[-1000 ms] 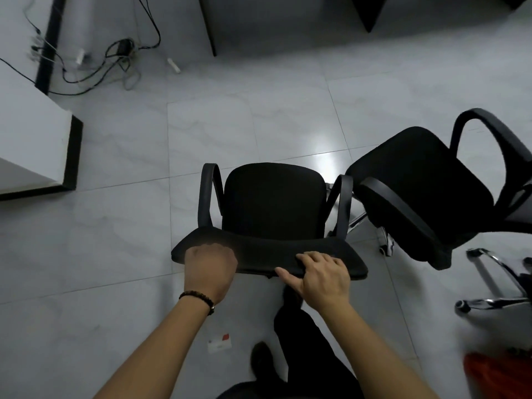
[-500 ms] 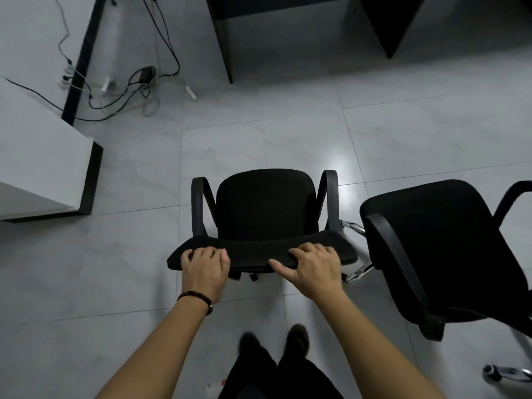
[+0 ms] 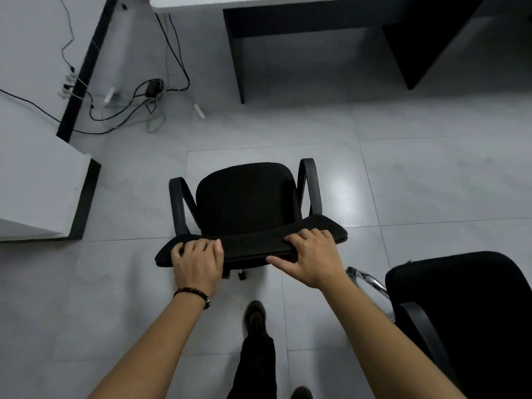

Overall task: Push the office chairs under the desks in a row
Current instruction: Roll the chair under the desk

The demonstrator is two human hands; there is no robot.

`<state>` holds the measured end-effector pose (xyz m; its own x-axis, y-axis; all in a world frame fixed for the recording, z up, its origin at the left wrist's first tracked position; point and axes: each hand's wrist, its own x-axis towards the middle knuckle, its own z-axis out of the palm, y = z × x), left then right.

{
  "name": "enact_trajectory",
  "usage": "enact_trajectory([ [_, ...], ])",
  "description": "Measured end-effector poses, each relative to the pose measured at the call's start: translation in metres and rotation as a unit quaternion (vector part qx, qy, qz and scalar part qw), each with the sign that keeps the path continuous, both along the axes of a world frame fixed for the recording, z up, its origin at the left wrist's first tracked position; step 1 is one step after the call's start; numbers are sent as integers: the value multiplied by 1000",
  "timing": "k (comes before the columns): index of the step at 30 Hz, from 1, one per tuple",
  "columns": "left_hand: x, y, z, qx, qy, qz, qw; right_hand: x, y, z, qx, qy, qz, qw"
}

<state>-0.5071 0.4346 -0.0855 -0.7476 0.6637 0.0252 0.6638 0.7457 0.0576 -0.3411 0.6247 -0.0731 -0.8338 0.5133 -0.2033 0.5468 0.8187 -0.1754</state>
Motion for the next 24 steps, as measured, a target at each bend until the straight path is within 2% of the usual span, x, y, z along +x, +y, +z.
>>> enact_trajectory([
  [4,-81,53,-2,23,7,-14,1000,-56,40,-10,14,19,-18,1000],
  [9,-158,131,1,8,-14,-42,999,-107,93,-15,30,31,-87,995],
  [12,-182,183,5,-26,-35,-55,998,-132,138,-12,18,9,-126,992],
  [17,-207,267,9,-30,-46,-62,997,-170,225,-9,14,-12,-175,984],
  [24,-258,394,5,-49,-37,-42,997,-227,364,-12,33,-2,-140,990],
])
